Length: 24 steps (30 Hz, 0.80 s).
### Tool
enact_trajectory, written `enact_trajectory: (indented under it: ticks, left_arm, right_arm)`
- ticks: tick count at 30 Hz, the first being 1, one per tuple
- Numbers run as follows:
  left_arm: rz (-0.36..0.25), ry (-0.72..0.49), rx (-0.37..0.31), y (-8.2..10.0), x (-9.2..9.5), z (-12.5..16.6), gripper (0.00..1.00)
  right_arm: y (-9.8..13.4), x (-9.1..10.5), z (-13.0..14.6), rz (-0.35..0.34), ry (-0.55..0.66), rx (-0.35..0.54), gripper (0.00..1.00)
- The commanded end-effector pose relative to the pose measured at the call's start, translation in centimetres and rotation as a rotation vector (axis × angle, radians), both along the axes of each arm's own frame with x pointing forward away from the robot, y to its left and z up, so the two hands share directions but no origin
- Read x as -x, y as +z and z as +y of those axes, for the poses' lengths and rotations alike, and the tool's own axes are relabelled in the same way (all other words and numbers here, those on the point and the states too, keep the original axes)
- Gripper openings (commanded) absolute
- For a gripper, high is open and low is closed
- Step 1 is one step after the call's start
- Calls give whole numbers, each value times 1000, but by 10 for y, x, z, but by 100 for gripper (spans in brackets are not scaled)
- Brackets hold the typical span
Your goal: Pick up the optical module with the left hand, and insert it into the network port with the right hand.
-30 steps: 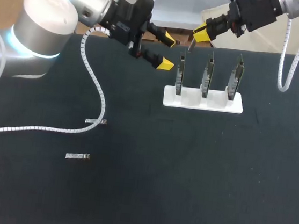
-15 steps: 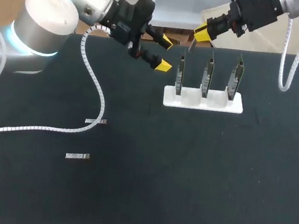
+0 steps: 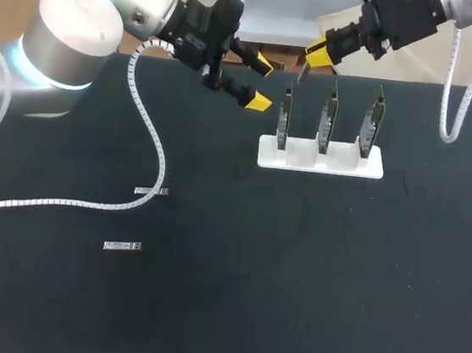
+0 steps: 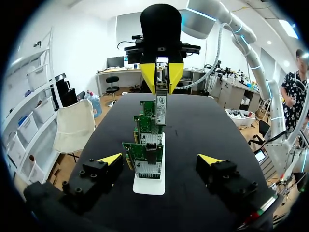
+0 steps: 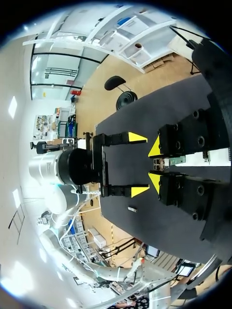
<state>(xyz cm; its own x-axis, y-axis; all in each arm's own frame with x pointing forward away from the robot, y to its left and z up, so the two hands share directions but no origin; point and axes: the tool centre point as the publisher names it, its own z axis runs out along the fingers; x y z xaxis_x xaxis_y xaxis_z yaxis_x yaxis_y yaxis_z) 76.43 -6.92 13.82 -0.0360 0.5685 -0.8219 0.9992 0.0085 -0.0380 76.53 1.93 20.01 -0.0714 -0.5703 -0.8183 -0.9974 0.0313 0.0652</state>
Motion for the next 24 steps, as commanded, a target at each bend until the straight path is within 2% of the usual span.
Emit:
enact_trajectory:
  ticks: [1, 11, 24]
  left_arm:
    - [1, -2, -2, 0, -1, -1, 100]
    - [1, -2, -2, 0, -1, -1, 100]
    - [1, -2, -2, 0, -1, -1, 100]
  right_arm:
    - [0, 3, 2, -24, 20, 26, 0]
    - [-4, 7, 10, -60, 61, 62, 0]
    - [-10, 5, 21, -107, 44, 122, 0]
